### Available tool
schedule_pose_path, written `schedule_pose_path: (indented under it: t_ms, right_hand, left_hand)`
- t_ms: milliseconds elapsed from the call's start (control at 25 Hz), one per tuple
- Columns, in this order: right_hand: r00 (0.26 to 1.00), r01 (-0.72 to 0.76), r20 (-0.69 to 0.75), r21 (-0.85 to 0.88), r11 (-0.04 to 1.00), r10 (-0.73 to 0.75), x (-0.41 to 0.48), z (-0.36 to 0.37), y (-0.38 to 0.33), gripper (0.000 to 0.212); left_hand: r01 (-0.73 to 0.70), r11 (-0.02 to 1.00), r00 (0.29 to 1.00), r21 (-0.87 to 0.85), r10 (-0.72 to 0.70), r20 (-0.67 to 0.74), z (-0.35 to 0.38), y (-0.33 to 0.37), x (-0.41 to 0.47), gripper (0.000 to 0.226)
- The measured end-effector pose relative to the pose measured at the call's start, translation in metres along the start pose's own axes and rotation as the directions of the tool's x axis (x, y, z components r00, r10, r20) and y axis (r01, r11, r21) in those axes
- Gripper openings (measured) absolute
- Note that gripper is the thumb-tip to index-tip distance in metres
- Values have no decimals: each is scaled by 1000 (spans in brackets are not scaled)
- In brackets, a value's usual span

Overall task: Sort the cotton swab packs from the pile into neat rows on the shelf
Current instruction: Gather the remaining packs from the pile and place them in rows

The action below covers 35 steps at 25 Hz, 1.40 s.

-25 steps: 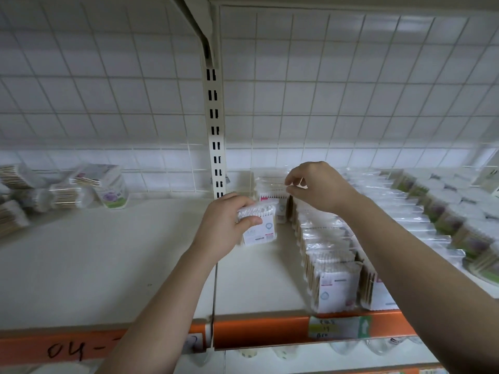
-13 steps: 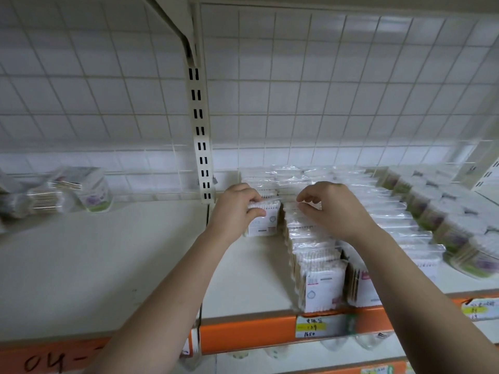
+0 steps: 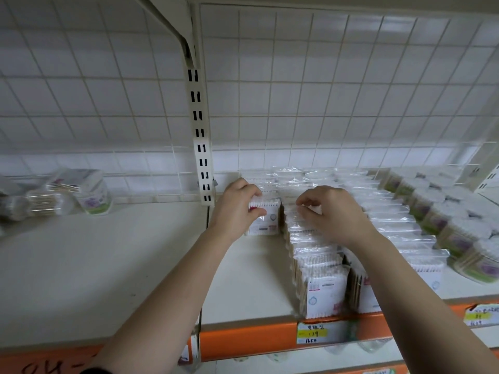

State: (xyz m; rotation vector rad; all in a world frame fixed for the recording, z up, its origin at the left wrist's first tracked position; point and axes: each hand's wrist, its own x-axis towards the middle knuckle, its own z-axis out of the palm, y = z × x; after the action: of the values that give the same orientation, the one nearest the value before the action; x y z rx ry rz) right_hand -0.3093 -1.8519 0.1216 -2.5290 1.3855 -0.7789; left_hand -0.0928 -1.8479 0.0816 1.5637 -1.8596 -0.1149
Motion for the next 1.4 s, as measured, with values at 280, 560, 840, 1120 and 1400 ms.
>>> schedule_pose_path:
  t_ms: [280, 560, 840, 1120, 1400]
  right_hand:
    - [999, 39, -16, 33, 999, -38, 17, 6, -33, 9]
    - [990, 138, -5, 73, 988, -138, 55, 50, -124, 13]
    - [977, 195, 52, 176, 965, -207, 90, 128, -249, 14]
    - [950, 246, 126, 270, 931, -287, 107, 207, -357, 11]
    - [933, 254, 166, 328, 910, -320, 113, 264, -426, 13]
  left_hand:
    - [-18, 996, 994, 82, 27, -102, -34, -16, -16, 31]
    - [36, 913, 984, 406, 39, -175, -111, -76, -64, 24]
    - [203, 860, 965, 469, -96, -243, -212, -170, -139, 31]
    - [312, 822, 933, 477, -171, -316, -280, -255, -211, 31]
    - [353, 795, 914, 494, -180, -364, -321, -306, -260, 29]
